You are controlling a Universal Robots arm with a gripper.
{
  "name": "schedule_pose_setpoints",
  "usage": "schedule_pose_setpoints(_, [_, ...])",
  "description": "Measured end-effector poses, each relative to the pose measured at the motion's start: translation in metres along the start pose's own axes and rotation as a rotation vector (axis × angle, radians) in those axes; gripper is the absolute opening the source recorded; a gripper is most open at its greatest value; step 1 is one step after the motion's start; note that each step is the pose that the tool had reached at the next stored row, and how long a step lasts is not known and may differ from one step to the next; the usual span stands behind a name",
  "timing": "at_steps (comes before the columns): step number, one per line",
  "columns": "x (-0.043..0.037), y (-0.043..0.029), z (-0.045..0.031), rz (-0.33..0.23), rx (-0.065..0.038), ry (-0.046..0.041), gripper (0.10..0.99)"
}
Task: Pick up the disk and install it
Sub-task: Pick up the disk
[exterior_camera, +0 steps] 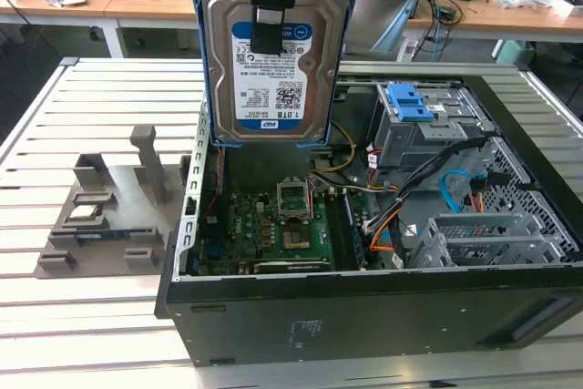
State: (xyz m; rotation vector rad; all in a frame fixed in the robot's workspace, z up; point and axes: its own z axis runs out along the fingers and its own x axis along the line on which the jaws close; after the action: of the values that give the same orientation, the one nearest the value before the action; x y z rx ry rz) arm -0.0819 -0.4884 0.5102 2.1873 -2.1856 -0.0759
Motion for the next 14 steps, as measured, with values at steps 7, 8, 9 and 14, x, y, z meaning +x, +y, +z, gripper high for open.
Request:
schedule_pose_setpoints(7, [0.0116, 0.0000, 0.0004, 0.000, 0.000, 0.0013, 0.353])
schedule_pose_setpoints(8, [0.0131, 0.0000, 0.0005, 0.000, 0.000, 0.0014, 0.353])
schedule_pose_setpoints(9, [0.0148, 0.0000, 0.0004, 0.000, 0.000, 0.0020, 0.353])
schedule_pose_setpoints(14, [0.0192, -0.0009, 0.0004, 0.000, 0.000, 0.0033, 0.353])
